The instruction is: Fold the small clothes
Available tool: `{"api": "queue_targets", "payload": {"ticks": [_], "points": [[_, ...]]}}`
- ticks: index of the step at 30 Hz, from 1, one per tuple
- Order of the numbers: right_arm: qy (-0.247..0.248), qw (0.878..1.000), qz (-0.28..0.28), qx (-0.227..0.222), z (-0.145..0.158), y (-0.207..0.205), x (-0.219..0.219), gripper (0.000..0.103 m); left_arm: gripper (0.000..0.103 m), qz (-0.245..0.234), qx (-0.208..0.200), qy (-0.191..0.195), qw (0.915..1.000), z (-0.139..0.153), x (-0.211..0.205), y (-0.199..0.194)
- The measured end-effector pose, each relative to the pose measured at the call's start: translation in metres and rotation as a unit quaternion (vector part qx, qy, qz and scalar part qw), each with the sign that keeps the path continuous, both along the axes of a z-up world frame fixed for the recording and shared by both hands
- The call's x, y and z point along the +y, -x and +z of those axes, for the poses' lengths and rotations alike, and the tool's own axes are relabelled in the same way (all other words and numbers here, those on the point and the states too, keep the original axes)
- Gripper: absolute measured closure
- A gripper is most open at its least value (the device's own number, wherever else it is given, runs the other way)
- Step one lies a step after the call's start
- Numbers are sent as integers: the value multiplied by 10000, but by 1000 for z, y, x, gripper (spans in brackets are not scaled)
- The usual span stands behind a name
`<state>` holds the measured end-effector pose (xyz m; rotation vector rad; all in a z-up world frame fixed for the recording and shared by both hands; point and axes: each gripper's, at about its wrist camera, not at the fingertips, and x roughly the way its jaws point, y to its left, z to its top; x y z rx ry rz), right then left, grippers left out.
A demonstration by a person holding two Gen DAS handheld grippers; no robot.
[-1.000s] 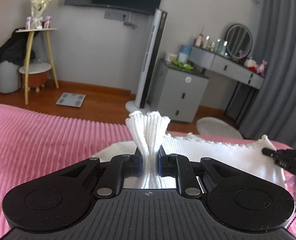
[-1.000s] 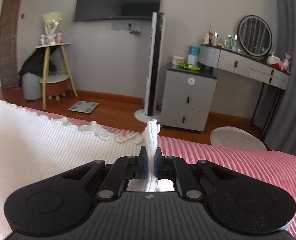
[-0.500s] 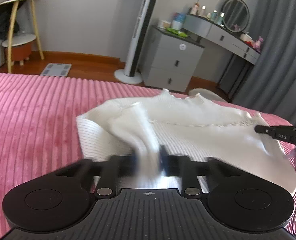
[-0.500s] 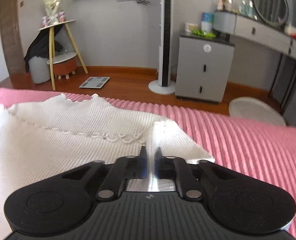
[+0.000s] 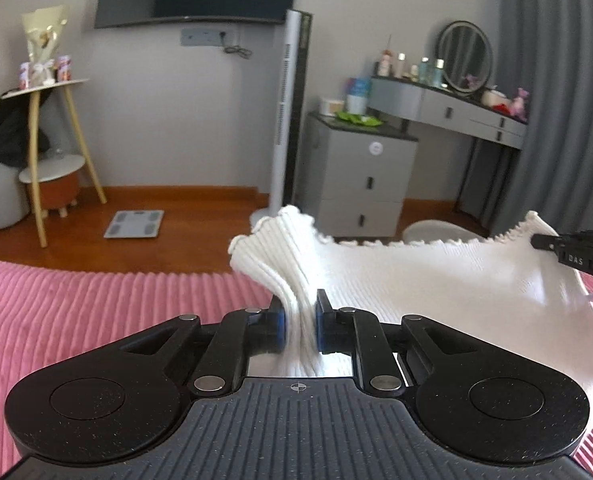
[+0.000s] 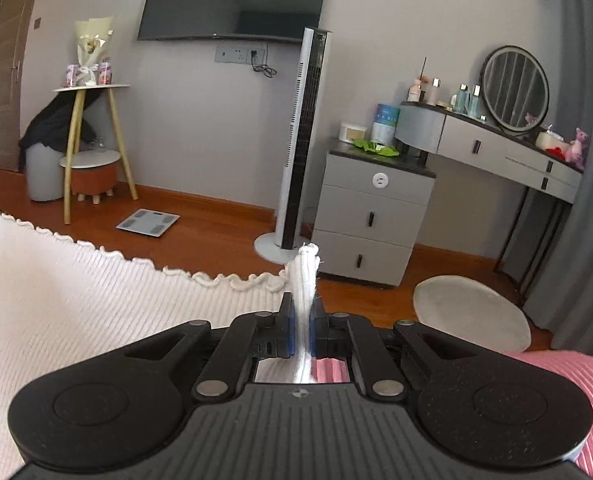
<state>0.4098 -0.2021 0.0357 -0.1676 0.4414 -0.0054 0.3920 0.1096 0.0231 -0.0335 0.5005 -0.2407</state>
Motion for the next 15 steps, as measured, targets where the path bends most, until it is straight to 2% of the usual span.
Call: {"api": "queue_targets", "payload": {"ticks": [2, 4, 5, 6, 7, 9, 10, 11, 13, 15], "points": [[136, 9999, -40, 28, -6, -9, 2, 97, 86, 113, 54, -100, 9999, -6, -1, -10], [169, 9998, -47, 81, -15, -16, 2, 94, 82, 383, 176, -192, 9989, -18, -2, -21], [201, 9996, -145, 158, -19, -18, 1, 84, 76, 616, 249, -269, 9974, -24, -3, -24], [147, 9993, -266, 228, -21, -16, -1, 79, 62, 926, 323, -375, 9945, -29, -5, -26], [-60, 9992, -295, 252, -20, -10, -7, 75, 54, 1038, 413, -373, 9930, -32, -5, -24], [-583, 9976, -235, 286, -15, 14, -23, 69, 34, 827, 487, -34, 9954, -31, 0, -9], [-823, 9959, -273, 257, -13, 32, -33, 58, 29, 784, 534, 82, 9955, -30, 3, 1], [-1079, 9933, -335, 256, -12, 52, -45, 42, 20, 789, 565, 173, 9951, -29, 7, 11], [-1608, 9854, -481, 302, -17, 92, -67, 36, 17, 760, 580, 355, 9948, -29, 14, 37], [-2116, 9741, -629, 486, -29, 128, -84, 35, 15, 759, 690, 506, 9934, -33, 18, 59]]}}
